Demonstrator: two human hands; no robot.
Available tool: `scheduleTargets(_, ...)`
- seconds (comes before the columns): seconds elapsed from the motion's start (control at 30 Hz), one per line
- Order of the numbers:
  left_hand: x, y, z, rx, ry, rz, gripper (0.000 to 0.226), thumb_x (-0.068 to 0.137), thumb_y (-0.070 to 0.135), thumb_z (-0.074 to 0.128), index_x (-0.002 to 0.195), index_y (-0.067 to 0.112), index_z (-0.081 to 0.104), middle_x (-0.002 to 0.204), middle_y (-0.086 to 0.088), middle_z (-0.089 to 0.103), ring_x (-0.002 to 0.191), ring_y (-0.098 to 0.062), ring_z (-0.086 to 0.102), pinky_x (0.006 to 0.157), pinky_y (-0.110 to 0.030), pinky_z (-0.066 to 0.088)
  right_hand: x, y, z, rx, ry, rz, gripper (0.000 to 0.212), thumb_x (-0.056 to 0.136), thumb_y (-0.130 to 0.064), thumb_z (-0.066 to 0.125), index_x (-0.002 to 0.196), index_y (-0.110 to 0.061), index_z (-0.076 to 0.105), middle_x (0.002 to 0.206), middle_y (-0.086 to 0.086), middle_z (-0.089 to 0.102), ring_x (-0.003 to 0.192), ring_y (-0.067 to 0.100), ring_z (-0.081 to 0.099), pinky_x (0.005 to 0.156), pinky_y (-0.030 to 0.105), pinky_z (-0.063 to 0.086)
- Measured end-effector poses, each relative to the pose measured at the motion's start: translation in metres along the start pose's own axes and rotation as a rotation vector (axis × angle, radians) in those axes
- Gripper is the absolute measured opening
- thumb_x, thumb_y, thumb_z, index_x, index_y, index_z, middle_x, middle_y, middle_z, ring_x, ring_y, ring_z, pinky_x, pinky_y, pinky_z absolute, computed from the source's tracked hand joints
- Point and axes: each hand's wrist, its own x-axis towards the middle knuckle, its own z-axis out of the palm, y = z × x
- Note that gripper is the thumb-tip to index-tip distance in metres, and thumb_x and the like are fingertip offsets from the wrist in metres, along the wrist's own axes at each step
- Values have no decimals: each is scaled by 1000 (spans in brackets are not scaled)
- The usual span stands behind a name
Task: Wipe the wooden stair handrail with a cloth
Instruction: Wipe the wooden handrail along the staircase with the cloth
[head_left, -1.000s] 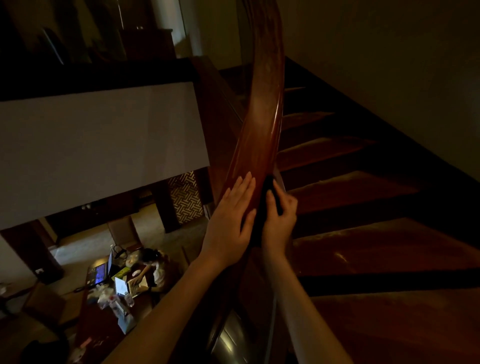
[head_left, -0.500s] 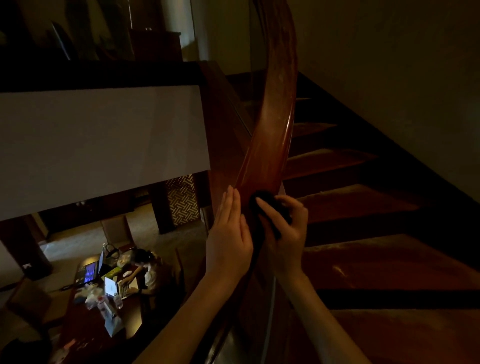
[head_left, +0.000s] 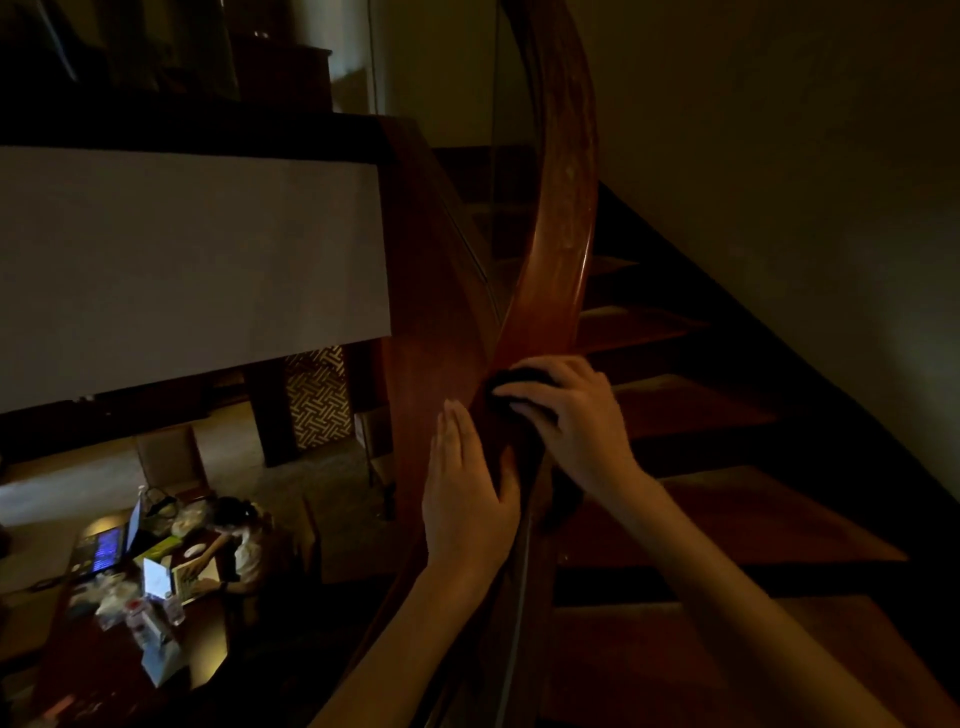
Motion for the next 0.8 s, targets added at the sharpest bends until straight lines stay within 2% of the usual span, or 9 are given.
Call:
scheduleTargets(0.07, -8, -7, -3, 68, -54, 33, 94, 93, 62, 38, 149, 16, -23, 163, -3, -13, 150, -16, -4, 120, -32, 17, 27, 9, -4, -44, 66, 177, 24, 93, -19, 64, 113, -29, 72, 125, -2, 62, 117, 27, 50, 90, 40, 40)
scheduleTargets(0.17, -16, -13, -9, 57, -136, 26, 113, 80, 82, 37, 142, 21, -36, 159, 3, -25, 149, -14, -8, 118, -33, 23, 71, 2, 2, -114, 73, 305, 25, 96, -21, 60, 118, -27, 70, 129, -2, 59, 122, 26, 44, 93, 37, 32)
scheduleTargets(0.23, -17, -16, -13, -9, -173, 9, 115, 76, 86, 37, 142, 26, -36, 160, 8, -23, 150, -12, -5, 116, -34, 31, 76, -14, 9, -126, -10, 208, 24, 95, -22, 60, 117, -27, 71, 127, -4, 60, 122, 26, 45, 92, 34, 30)
scheduleTargets(0.33, -19, -21, -17, -124, -217, -14, 117, 77, 75, 55, 146, 31, -28, 162, 10, -8, 148, -13, 13, 106, -31, 45, 37, -40, 15, -111, -169, -26, 21, 93, -24, 63, 111, -29, 72, 121, -5, 62, 116, 25, 49, 85, 35, 32)
scheduleTargets(0.4, -23, -26, -19, -169, -246, -36, 120, 76, 70, 62, 148, 32, -25, 162, 6, 4, 146, -15, 23, 102, -31, 48, 9, -47, 11, -95, -168, -66, 20, 93, -24, 64, 110, -31, 72, 120, -6, 63, 112, 24, 52, 83, 36, 38)
scheduleTargets(0.5, -31, -32, -20, -151, -282, -68, 128, 73, 71, 64, 141, 31, -37, 163, 4, 4, 147, -14, 20, 106, -32, 44, 14, -22, -4, -149, 14, 225, 25, 91, -17, 67, 112, -28, 72, 121, -1, 63, 112, 28, 54, 86, 45, 44)
scheduleTargets(0.6, -33, -28, -22, -167, -265, -65, 124, 74, 77, 58, 137, 31, -38, 163, 4, 1, 148, -13, 16, 110, -32, 40, 51, 0, -14, -117, 142, 507, 26, 94, -18, 64, 118, -25, 70, 126, 0, 61, 117, 28, 47, 96, 43, 41)
scheduleTargets(0.7, -34, -27, -25, -212, -278, -45, 120, 74, 80, 52, 142, 29, -33, 163, 4, 0, 148, -13, 16, 110, -31, 40, 63, -19, 2, -152, 122, 451, 26, 93, -18, 65, 118, -24, 71, 125, -1, 62, 117, 27, 47, 94, 40, 40)
scheduleTargets(0.8, -29, -30, -29, -360, -304, -82, 105, 80, 76, 46, 154, 28, -8, 162, 9, 11, 145, -9, 24, 110, -29, 39, 46, -45, 16, -156, 27, 238, 24, 89, -15, 69, 110, -25, 73, 121, -2, 64, 114, 28, 53, 85, 43, 41)
